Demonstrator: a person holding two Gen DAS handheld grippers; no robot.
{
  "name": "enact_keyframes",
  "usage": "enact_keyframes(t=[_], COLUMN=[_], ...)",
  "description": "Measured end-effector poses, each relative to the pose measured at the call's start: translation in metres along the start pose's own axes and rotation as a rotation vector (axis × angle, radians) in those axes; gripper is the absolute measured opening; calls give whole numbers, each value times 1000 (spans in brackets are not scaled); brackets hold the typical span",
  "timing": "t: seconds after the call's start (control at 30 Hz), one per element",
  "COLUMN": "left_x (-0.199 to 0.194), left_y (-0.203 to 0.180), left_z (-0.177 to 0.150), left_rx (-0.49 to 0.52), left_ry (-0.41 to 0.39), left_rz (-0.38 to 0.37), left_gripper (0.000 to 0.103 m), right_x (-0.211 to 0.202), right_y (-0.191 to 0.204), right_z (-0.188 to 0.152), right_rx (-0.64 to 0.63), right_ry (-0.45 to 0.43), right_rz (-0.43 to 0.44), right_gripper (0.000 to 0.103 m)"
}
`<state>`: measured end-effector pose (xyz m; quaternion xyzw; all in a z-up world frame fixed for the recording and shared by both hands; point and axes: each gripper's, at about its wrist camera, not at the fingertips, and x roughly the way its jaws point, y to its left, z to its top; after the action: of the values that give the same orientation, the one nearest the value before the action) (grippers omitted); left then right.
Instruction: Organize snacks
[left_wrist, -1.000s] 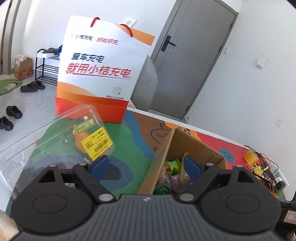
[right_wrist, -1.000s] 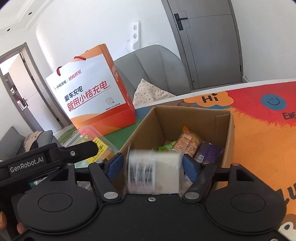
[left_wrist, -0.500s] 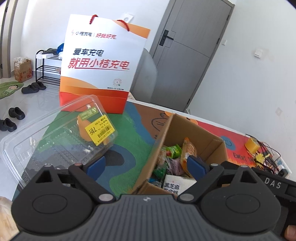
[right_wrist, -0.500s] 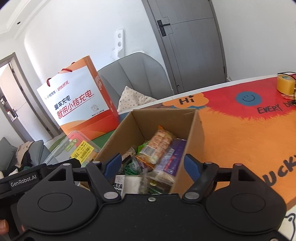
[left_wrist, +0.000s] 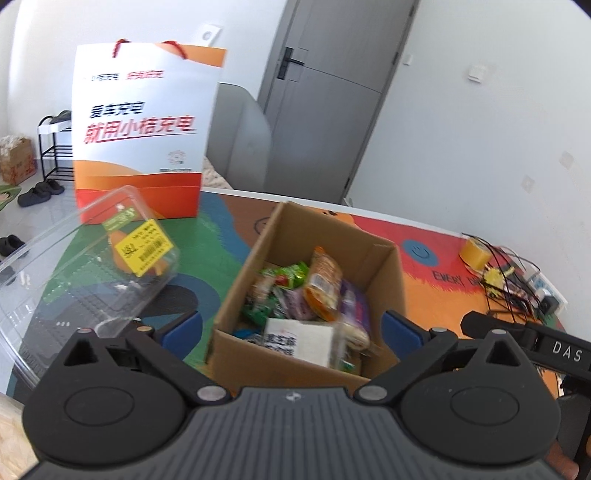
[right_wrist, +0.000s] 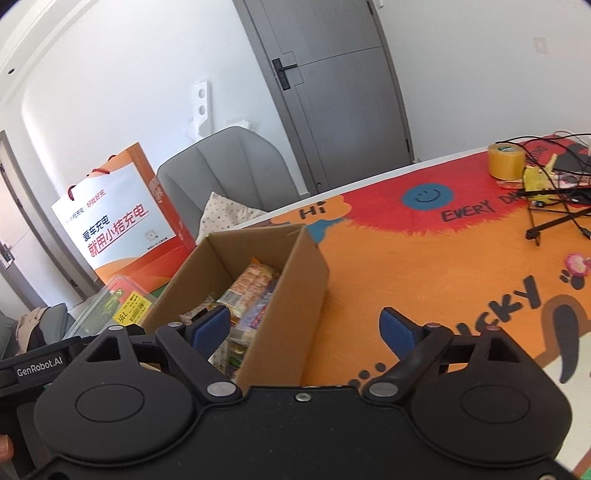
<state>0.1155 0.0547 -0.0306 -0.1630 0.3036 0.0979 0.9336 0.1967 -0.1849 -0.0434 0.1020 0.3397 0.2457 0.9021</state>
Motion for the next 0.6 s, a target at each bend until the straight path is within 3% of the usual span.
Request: enact_keyframes(t=[0.2,0.6], left_x=[-4,-27], left_y=[-19,-47], left_z=[-6,-16], left_rx=[49,168], left_ry=[18,31], left_rz=[-9,-17], left_gripper=[102,102], right_x=[-18,-51], right_y=[-15,-29], right_z=[-3,-9], right_rx=[-1,-20], right_ry=[-24,-48], right_rz=[-16,-38], right_gripper=[103,103])
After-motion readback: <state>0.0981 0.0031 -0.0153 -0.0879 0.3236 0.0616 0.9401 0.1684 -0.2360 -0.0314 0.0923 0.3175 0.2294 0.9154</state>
